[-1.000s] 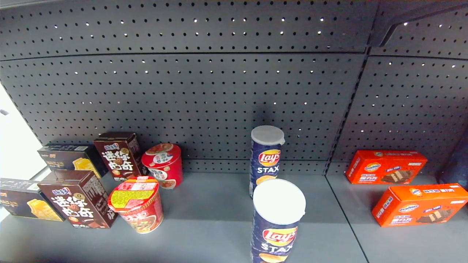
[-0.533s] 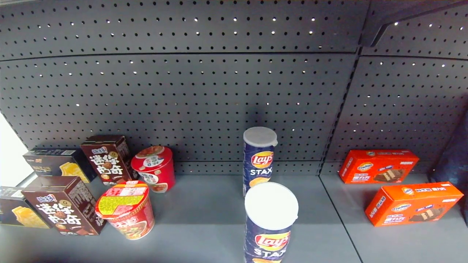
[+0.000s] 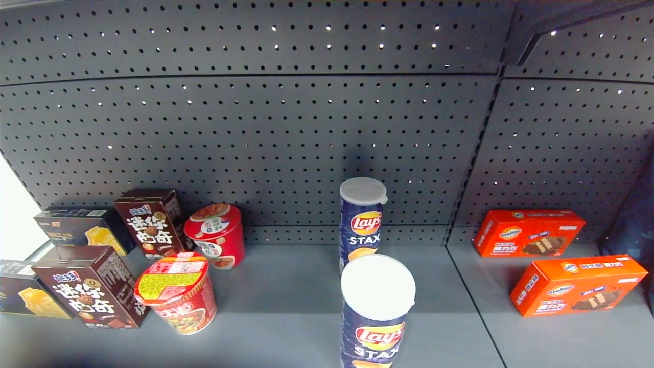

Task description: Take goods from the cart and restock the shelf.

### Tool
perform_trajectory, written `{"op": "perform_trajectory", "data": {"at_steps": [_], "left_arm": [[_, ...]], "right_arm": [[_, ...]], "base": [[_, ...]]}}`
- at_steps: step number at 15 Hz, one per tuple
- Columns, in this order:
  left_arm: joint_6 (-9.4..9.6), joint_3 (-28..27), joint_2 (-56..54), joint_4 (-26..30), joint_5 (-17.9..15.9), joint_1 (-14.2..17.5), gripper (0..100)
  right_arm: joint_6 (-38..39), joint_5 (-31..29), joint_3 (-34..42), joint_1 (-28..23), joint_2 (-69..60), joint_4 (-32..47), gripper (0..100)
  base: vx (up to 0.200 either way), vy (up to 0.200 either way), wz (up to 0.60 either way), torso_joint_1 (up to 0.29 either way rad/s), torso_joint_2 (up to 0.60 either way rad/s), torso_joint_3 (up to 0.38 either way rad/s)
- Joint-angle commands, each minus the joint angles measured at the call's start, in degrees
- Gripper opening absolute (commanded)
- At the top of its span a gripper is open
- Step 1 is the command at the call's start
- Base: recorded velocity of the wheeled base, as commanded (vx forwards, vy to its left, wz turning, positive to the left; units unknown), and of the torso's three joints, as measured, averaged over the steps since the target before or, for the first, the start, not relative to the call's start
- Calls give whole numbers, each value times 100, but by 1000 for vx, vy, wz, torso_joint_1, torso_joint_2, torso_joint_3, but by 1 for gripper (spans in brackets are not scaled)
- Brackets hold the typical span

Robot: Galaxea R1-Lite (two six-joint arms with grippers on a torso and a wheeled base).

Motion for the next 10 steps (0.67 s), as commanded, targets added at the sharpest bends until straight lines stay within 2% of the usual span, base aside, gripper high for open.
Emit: {"op": "perform_trajectory", "data": {"at_steps": [1,9,10], "left_arm": [[-5,0,9,2,19,0,100],[-67,0,17,2,27,-8,100],[-76,0,9,2,-8,-8,100]], "right_arm": [[-13,2,1,1,11,-2,100],[-127,10,1,1,11,-2,100],[-127,2,1,1,11,-2,100]], "base": [[0,0,0,0,0,0],[0,0,0,0,0,0],[0,-200,0,2,12,2]]}}
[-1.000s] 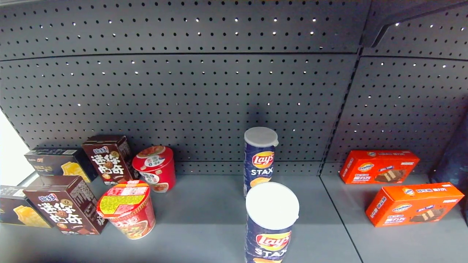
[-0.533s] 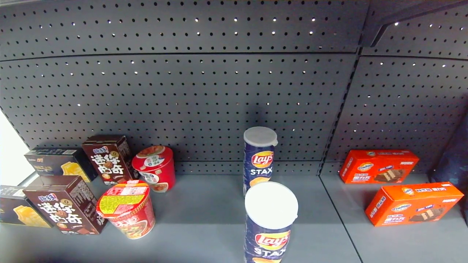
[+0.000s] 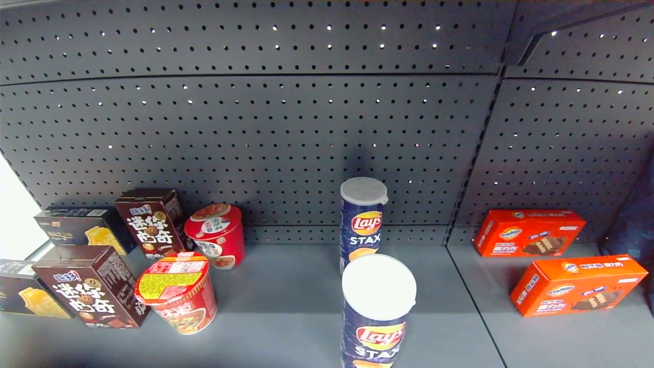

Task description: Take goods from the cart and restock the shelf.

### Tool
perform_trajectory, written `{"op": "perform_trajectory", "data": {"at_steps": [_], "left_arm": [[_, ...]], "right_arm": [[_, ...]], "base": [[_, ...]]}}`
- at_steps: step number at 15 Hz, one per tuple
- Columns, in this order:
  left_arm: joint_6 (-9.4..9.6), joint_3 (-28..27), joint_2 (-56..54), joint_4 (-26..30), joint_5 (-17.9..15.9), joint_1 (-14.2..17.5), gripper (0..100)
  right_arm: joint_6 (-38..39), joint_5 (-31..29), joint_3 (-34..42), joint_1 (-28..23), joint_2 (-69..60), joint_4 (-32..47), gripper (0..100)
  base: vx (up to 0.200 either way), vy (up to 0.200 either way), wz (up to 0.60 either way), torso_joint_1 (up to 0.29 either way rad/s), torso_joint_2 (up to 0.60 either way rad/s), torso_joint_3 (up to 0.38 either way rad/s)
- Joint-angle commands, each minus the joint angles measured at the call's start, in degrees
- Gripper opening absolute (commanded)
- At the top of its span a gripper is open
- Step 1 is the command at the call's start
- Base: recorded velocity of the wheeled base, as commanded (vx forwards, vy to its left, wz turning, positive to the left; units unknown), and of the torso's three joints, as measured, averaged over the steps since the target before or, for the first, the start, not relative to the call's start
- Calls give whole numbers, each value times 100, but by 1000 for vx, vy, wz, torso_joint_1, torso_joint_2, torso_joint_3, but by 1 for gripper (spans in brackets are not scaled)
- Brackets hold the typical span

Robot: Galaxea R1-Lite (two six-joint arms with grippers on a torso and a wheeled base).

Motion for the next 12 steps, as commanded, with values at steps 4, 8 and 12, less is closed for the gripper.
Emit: {"op": "perform_trajectory", "data": {"at_steps": [4,8,12], "left_arm": [[-14,0,7,0,-7,-2,100],[-5,0,16,0,-7,-2,100],[56,0,7,0,-24,-2,100]], "right_arm": [[-4,6,1,1,9,-2,100],[-13,6,1,1,9,7,100],[-13,6,1,1,9,-2,100]], "base": [[0,-50,0,2,1,-1],[0,0,0,0,0,0],[0,0,0,0,0,0]]}}
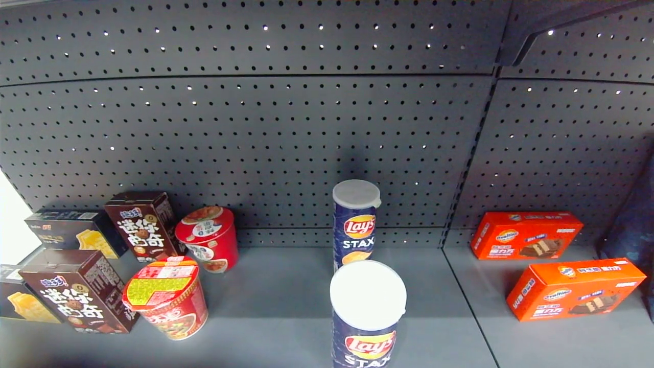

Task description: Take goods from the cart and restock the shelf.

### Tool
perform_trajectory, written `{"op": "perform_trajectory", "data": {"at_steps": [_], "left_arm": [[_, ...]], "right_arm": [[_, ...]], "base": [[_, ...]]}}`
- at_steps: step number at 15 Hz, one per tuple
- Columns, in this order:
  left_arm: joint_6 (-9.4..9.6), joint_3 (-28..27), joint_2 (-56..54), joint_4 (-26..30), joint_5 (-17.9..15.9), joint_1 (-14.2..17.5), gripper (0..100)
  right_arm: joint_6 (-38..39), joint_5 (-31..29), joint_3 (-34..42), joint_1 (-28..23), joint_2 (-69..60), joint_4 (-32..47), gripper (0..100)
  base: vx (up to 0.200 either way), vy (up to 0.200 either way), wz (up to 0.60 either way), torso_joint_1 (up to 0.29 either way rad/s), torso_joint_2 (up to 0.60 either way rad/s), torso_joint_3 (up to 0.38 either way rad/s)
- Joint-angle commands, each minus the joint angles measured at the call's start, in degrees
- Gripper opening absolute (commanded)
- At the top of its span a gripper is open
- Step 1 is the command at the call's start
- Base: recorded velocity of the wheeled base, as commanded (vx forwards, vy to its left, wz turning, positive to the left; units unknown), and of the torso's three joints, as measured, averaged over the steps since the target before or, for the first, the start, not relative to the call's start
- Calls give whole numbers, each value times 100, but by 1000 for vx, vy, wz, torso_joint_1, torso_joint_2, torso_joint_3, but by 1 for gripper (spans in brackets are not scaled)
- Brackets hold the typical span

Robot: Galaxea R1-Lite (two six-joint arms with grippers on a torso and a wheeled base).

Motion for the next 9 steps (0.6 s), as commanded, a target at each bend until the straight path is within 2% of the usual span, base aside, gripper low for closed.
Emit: {"op": "perform_trajectory", "data": {"at_steps": [1,9], "left_arm": [[4,0,0,0,-3,-2,100],[4,0,0,0,-12,-2,100]], "right_arm": [[-2,2,1,1,9,-4,100],[-125,353,1,1,9,5,100]], "base": [[0,0,0,0,0,0],[0,0,0,0,0,0]]}}
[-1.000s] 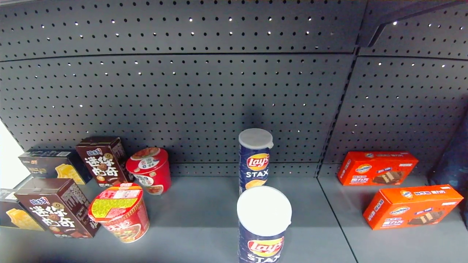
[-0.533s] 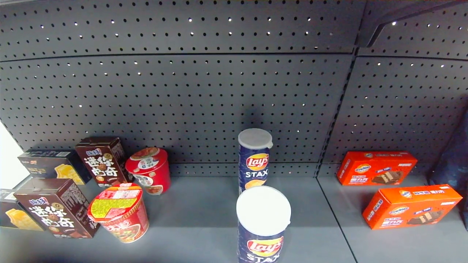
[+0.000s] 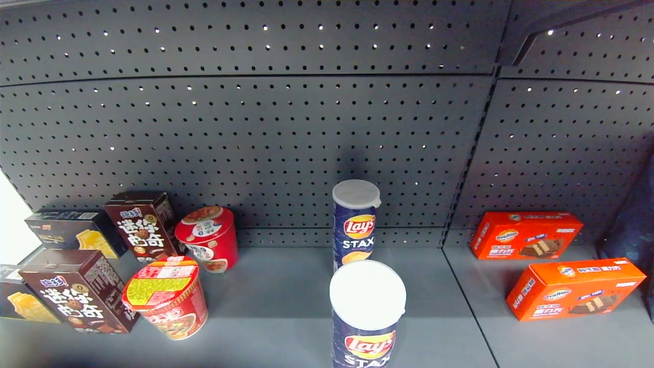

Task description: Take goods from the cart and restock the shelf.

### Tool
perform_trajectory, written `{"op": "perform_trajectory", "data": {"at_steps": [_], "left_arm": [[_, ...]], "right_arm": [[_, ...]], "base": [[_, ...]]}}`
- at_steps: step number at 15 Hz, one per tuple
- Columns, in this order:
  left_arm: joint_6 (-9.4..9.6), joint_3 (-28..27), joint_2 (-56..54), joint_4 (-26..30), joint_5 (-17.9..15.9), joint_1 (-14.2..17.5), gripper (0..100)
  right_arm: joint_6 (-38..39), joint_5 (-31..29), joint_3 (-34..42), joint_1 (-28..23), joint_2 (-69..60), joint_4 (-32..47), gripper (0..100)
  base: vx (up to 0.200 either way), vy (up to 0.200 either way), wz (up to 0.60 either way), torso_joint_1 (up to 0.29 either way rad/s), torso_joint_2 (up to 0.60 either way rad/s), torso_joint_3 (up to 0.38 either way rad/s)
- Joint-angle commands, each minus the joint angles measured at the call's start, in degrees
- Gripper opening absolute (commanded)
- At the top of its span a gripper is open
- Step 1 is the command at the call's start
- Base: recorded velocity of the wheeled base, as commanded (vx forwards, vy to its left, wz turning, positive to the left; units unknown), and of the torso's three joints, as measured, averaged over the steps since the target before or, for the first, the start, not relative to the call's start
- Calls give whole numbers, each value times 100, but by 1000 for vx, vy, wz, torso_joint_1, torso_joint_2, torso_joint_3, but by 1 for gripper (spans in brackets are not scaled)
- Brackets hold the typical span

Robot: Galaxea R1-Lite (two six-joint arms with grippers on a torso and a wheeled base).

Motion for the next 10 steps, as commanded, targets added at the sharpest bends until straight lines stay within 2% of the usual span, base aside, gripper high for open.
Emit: {"op": "perform_trajectory", "data": {"at_steps": [1,10], "left_arm": [[2,0,-1,0,-1,-5,100],[-7,0,-1,0,-1,-5,100]], "right_arm": [[1,12,1,1,9,5,100],[10,12,-8,1,9,5,100]], "base": [[0,0,0,0,0,0],[0,0,0,0,0,0]]}}
